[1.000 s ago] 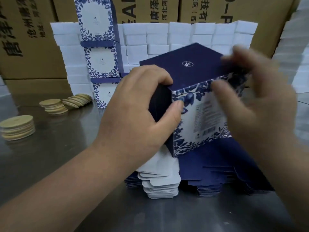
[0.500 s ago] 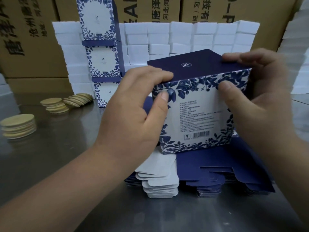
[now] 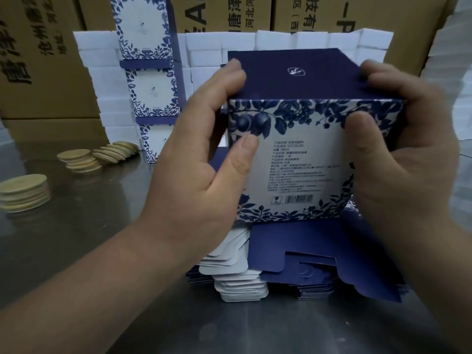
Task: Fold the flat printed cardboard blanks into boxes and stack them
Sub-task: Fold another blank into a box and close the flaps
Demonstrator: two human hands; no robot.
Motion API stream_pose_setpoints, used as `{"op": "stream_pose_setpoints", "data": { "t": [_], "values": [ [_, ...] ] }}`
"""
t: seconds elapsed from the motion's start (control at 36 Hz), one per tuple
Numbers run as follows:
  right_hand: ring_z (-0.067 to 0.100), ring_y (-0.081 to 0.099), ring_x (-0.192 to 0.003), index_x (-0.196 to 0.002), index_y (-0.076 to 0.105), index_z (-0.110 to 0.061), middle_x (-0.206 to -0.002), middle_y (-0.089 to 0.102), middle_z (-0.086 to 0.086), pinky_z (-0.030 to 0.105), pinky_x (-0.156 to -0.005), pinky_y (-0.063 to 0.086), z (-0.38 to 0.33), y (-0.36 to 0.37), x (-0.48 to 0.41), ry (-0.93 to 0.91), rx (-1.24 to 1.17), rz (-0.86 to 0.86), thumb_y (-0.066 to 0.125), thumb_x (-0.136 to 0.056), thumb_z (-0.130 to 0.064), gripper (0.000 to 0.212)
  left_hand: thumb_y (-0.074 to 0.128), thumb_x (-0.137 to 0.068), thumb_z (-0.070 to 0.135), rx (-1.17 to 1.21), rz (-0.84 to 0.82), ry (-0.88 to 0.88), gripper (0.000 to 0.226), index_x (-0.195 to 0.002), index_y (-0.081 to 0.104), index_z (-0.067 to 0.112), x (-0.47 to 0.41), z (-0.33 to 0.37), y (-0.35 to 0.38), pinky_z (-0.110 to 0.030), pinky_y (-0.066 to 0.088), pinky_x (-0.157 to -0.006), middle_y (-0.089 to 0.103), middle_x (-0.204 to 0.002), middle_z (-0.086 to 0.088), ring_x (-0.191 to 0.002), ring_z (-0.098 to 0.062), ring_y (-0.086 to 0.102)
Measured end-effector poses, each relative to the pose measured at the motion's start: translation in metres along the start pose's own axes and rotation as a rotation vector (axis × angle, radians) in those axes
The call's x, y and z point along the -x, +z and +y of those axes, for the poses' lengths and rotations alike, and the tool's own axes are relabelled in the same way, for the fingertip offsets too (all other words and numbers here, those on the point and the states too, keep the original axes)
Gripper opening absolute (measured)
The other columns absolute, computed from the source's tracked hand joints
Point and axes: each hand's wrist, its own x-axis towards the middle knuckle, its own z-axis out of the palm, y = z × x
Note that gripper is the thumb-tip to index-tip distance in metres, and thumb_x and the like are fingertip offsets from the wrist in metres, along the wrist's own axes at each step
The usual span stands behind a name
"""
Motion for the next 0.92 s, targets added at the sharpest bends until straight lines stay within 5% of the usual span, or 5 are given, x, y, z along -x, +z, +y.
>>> {"op": "stream_pose_setpoints", "data": {
  "t": [0.14,0.42,0.5,0.61,0.92],
  "values": [
    [0.002,0.040,-0.131,-0.120,0.040,-0.032,-0.136,0.043,-0.003,0.016,-0.105,0.034,0.001,0.002,0.006,0.100,-0.006,-0.040,0.053,-0.093,-0.036,0.030,0.040,-0.095,0.022,-0.012,-0.016,-0.042,0.044,-0.136,0.025,0.030,0.001,-0.006,-0.005,-0.046,0.026,-0.113,0.030,-0.150,-0.006,-0.140,-0.019,0.027],
    [0.005,0.034,-0.137,-0.094,0.047,-0.037,-0.128,0.049,-0.022,0.016,-0.105,0.032,-0.007,0.013,0.009,0.209,-0.060,-0.169,0.056,-0.080,-0.031,0.017,0.044,-0.093,0.021,-0.269,0.150,0.045,0.014,-0.100,0.044,0.033,0.000,-0.012,-0.011,-0.026,0.039,-0.095,0.049,-0.105,0.009,-0.104,-0.010,0.050],
    [0.002,0.039,-0.133,-0.088,0.043,-0.034,-0.120,0.055,-0.021,0.020,-0.105,0.033,-0.010,0.012,0.004,0.224,-0.099,-0.224,0.056,-0.076,-0.030,0.018,0.044,-0.091,0.019,-0.279,0.140,0.054,0.009,-0.091,0.050,0.026,0.002,-0.012,-0.013,-0.025,0.034,-0.100,0.050,-0.106,0.011,-0.112,-0.010,0.048],
    [0.003,0.044,-0.129,-0.087,0.041,-0.033,-0.111,0.059,-0.019,0.020,-0.103,0.036,-0.010,0.009,-0.001,0.218,-0.090,-0.273,0.055,-0.074,-0.030,0.019,0.044,-0.090,0.021,-0.266,0.115,0.031,0.006,-0.090,0.049,0.023,0.003,-0.011,-0.014,-0.026,0.028,-0.108,0.051,-0.116,0.015,-0.131,-0.017,0.039],
    [-0.003,0.051,-0.107,-0.102,0.051,-0.027,-0.103,0.055,-0.012,0.037,-0.111,0.033,-0.012,0.017,-0.001,-0.011,-0.054,-0.264,0.051,-0.083,-0.007,0.027,0.045,-0.090,0.019,-0.297,0.021,0.027,0.020,-0.104,0.051,0.031,-0.004,-0.009,-0.018,-0.016,0.036,-0.095,0.054,-0.105,0.008,-0.106,0.003,0.049]
  ]
}}
